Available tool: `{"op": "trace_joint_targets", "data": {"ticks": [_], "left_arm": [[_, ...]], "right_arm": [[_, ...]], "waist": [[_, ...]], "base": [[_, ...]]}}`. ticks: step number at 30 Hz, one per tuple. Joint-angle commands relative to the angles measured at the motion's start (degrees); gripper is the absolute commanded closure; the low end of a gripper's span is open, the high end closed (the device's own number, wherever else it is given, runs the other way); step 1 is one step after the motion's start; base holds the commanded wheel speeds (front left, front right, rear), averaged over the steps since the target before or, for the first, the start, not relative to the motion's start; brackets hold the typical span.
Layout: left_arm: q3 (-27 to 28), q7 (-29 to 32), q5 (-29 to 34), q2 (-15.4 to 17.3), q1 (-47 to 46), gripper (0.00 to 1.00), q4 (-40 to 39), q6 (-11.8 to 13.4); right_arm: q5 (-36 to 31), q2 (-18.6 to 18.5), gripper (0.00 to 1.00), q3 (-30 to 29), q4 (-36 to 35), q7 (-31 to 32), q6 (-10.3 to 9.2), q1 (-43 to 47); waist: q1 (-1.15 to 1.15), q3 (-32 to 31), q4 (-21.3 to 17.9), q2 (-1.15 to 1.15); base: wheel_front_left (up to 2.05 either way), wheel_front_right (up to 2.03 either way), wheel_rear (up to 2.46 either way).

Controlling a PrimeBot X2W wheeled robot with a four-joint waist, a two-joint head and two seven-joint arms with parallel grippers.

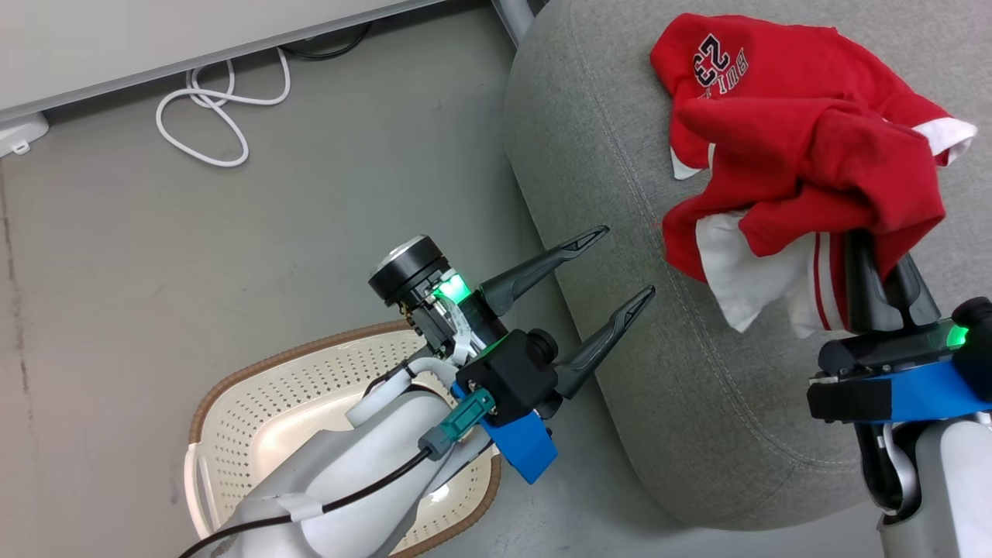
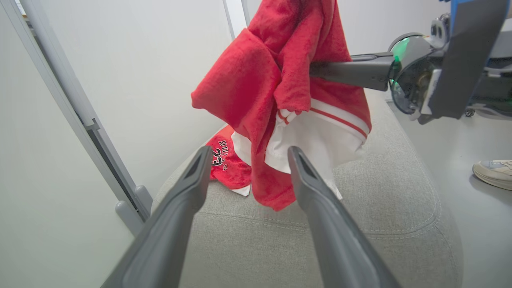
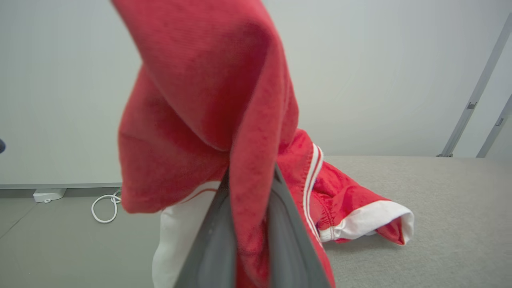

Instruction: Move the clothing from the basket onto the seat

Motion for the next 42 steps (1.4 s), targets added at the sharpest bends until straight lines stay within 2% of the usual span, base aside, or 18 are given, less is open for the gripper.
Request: {"op": "trace_joint_targets", "data": {"ticks": [1,12,17,25,33,42], "left_arm": [[-0.02,-0.15,-0.25,0.35,-0.72,0.0,0.17,-0.31],[0.19,-0.15,-0.82,0.45,-0.94,0.0,0.21,-0.01],[0.38,-0.15,-0.76,0.6,-1.34,0.0,-0.04,0.21],[0.32,-0.15,-0.26,0.9,-2.91,0.0,-0.4,0.21],[0.44,-0.15,0.33,1.23,-5.59,0.0,-1.07,0.11],[0.39,-0.15,0.98,1.68,-8.54,0.0,-1.72,0.05]], "right_arm": [[-0.08,0.22,1.0,-0.6,-0.64,-0.04,0.01,0.8],[-0.88,0.0,1.0,-3.06,-2.54,-0.04,0.01,-2.08],[-1.46,-1.29,1.0,-4.88,-3.76,-0.03,0.01,-7.45],[-2.3,-5.37,1.0,-10.17,-3.1,-0.04,0.01,-19.15],[-2.15,-10.99,1.0,-16.43,2.75,-0.03,0.01,-28.36],[-1.77,-13.08,1.0,-17.78,14.83,-0.03,0.01,-34.72]], "waist": [[0.0,-0.07,-0.28,0.0],[0.0,-0.33,-0.18,0.0],[0.0,0.68,0.55,0.0],[0.0,4.81,2.81,0.0],[0.0,10.47,5.61,0.0],[0.0,16.75,7.11,0.0]], "base": [[0.0,0.0,0.0],[0.0,0.0,0.0],[0.0,0.0,0.0],[0.0,0.0,0.0],[0.0,0.0,0.0],[0.0,0.0,0.0]]}}
